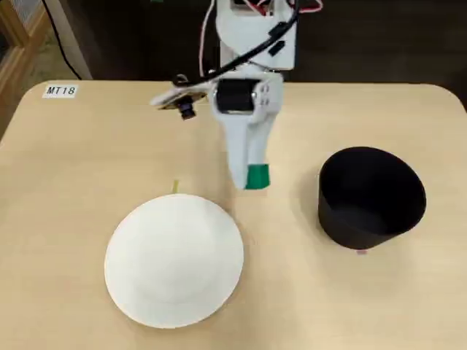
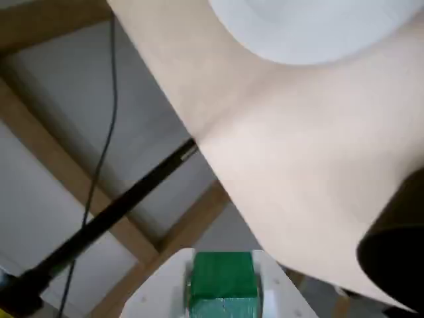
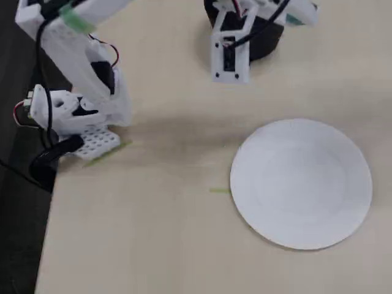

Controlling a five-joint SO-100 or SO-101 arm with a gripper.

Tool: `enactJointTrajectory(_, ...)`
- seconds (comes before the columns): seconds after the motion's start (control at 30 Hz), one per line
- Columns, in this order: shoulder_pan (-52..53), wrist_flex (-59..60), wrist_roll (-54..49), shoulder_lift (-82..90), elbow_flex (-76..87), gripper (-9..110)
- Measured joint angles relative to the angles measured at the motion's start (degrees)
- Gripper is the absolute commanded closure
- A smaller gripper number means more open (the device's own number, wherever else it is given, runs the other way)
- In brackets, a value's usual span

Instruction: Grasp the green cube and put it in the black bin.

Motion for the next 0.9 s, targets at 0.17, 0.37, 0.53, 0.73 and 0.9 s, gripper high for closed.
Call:
enactJointTrajectory(0.17, -9.7, 4.7, 2.5, 0.0, -1.8, 102)
enactJointTrajectory(0.37, -19.5, 8.7, 7.9, -2.5, -1.8, 102)
enactJointTrajectory(0.53, -24.7, 9.3, 11.7, -6.0, -1.8, 102)
enactJointTrajectory(0.73, -25.3, 9.7, 13.6, -9.0, -1.7, 102)
enactJointTrajectory(0.9, -25.7, 9.7, 14.4, -10.5, -1.4, 102)
